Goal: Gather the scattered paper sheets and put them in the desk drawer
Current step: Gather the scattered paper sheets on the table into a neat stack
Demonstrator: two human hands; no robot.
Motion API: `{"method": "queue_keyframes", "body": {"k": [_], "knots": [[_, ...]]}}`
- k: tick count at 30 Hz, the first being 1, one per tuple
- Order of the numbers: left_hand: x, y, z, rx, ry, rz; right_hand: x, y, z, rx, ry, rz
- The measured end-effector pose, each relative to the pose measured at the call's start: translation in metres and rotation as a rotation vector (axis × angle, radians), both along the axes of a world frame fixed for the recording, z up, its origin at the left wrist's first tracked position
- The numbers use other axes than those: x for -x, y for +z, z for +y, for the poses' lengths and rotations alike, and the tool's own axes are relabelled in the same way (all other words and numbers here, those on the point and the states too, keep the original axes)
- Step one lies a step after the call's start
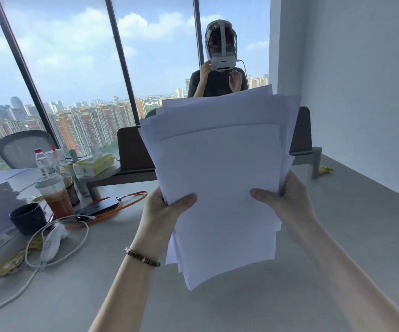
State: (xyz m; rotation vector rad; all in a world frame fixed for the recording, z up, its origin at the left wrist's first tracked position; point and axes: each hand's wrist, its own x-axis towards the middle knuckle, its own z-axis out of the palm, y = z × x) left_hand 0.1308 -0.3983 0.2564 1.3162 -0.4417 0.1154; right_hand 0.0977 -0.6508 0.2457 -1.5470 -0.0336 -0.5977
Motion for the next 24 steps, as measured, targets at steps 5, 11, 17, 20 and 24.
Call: {"method": "queue_keyframes", "body": {"k": [5,11,17,20,24], "knots": [[-0.004,-0.021,-0.002,-0.024,-0.046,0.038,-0.005,-0.020,-0.002,-0.044,0.006,0.082],[-0.006,-0.048,0.013,-0.228,-0.164,0.130,-0.010,-0.026,-0.006,-0.070,0.025,0.106],[-0.003,-0.073,0.007,-0.137,-0.116,0.215,-0.007,-0.038,-0.001,-0.090,0.134,0.140],[-0.003,-0.076,0.000,-0.081,-0.079,0.221,-0.007,-0.048,0.001,-0.099,0.151,0.177],[0.000,-0.078,-0.006,-0.076,-0.033,0.213,-0.010,-0.055,0.001,-0.092,0.121,0.194]]}}
